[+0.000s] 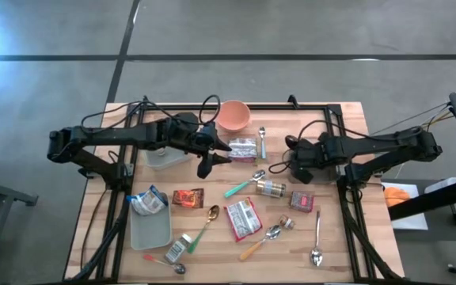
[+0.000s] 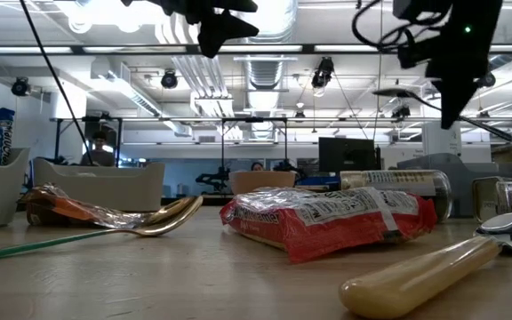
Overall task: Pick & Place Food Item
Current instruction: Put the black spoon into the black bin
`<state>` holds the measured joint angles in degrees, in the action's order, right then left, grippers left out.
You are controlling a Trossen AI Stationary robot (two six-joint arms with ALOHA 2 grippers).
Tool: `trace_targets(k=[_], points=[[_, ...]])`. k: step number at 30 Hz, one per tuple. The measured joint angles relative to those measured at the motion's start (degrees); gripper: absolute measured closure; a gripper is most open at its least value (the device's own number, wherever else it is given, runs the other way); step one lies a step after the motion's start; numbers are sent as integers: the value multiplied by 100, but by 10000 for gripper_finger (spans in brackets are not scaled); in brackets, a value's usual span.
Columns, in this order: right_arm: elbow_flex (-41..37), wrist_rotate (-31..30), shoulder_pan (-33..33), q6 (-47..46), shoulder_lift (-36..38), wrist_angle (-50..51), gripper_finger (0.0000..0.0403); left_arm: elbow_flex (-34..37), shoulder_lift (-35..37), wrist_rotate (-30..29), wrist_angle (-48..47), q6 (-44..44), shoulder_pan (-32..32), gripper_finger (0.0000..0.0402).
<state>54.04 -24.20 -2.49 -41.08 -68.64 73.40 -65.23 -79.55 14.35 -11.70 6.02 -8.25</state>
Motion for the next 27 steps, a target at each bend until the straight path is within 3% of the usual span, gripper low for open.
trace_targets(k=[12, 27], points=[[-695, -114, -1, 432, -11, 173, 394, 0, 0, 2, -164, -120, -4, 195], [-966, 723, -272, 769, -11, 545, 394, 0, 0, 2, -335, -170, -4, 195]])
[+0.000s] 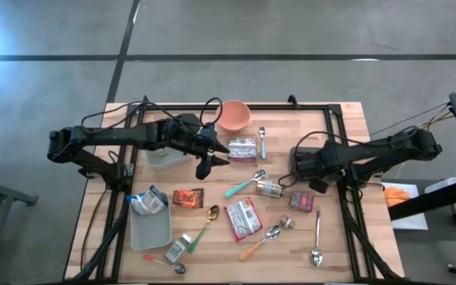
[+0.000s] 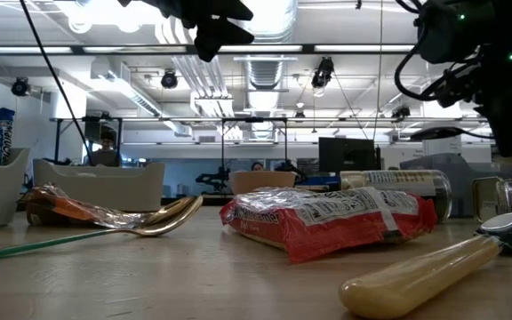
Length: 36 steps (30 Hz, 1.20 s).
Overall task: Pick & Place Food Item
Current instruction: Put the black spoon into the black bin
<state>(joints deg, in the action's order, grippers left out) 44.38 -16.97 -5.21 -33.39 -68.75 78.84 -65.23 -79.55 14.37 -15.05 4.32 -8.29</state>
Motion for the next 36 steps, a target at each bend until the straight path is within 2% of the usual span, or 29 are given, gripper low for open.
trace_targets(k=[11, 29, 36], points=[[-181, 76, -44, -139, -102, -207, 394, 0, -4, 0, -50, 0, 0, 195], [-143, 34, -42, -629, -1980, -386, 394, 0, -4, 1, -71, 0, 0, 195], [-17, -101, -42, -672, -2269, -759, 394, 0, -4, 1, -77, 0, 0, 195]])
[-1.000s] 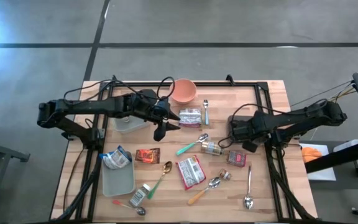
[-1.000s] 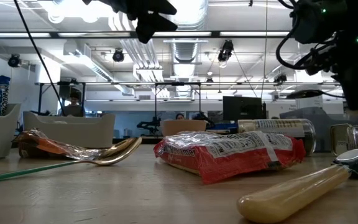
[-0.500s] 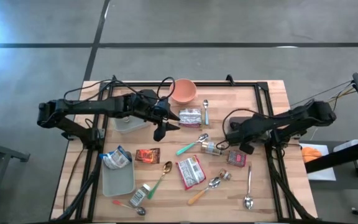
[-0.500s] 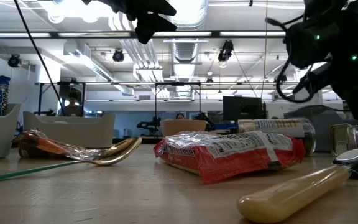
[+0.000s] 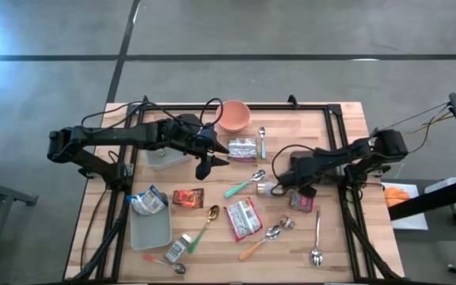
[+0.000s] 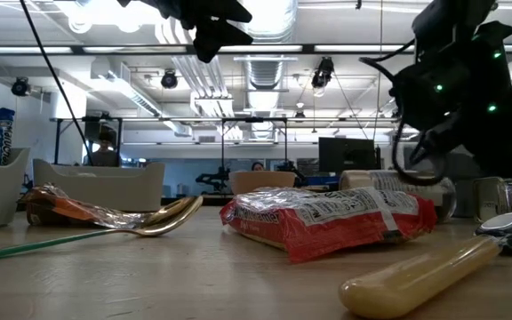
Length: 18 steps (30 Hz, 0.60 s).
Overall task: Pick & Place Food Item
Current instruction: Put the black spoon into the black bin
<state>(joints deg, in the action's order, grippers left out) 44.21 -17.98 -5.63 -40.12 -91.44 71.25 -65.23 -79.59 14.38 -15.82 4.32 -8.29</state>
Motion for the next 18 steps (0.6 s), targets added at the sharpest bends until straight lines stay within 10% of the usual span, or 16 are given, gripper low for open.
trace_targets(k=[18], points=[[2, 153, 4, 24, 225, -608, 394, 0, 0, -1, -56, 0, 0, 195]])
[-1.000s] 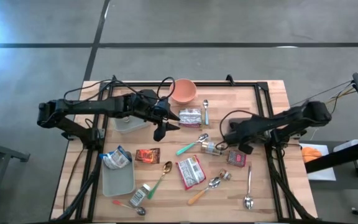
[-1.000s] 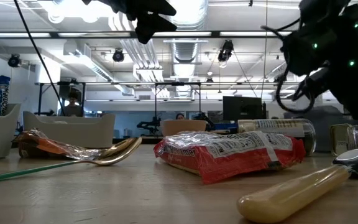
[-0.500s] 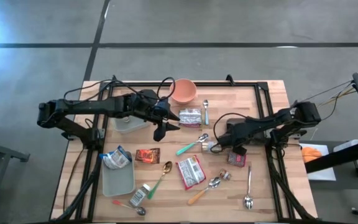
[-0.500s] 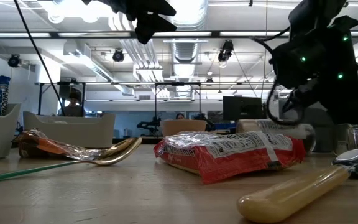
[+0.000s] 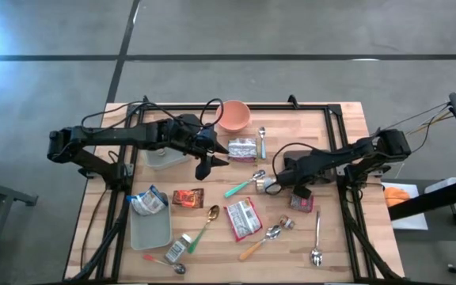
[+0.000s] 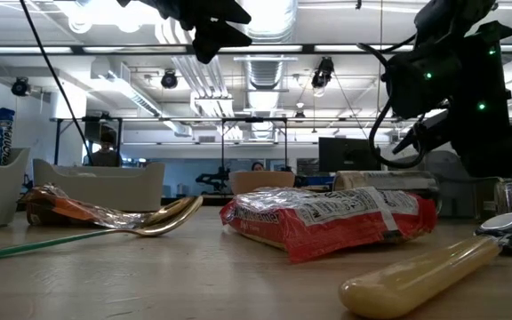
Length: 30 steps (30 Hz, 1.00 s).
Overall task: Pick & Place Food Item
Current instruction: Put the black spoon into the black bin, then put the silver spoon into the black bin
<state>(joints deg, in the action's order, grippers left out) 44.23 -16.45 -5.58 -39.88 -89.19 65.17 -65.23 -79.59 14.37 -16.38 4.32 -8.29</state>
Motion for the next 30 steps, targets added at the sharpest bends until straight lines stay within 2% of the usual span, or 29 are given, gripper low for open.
trace_targets(k=[19, 30], points=[[7, 197, -4, 178, 7, -56, 392, 0, 0, 2, 0, 0, 0, 195], [11, 212, -4, 253, 7, -191, 299, 0, 0, 1, -2, 0, 0, 195]])
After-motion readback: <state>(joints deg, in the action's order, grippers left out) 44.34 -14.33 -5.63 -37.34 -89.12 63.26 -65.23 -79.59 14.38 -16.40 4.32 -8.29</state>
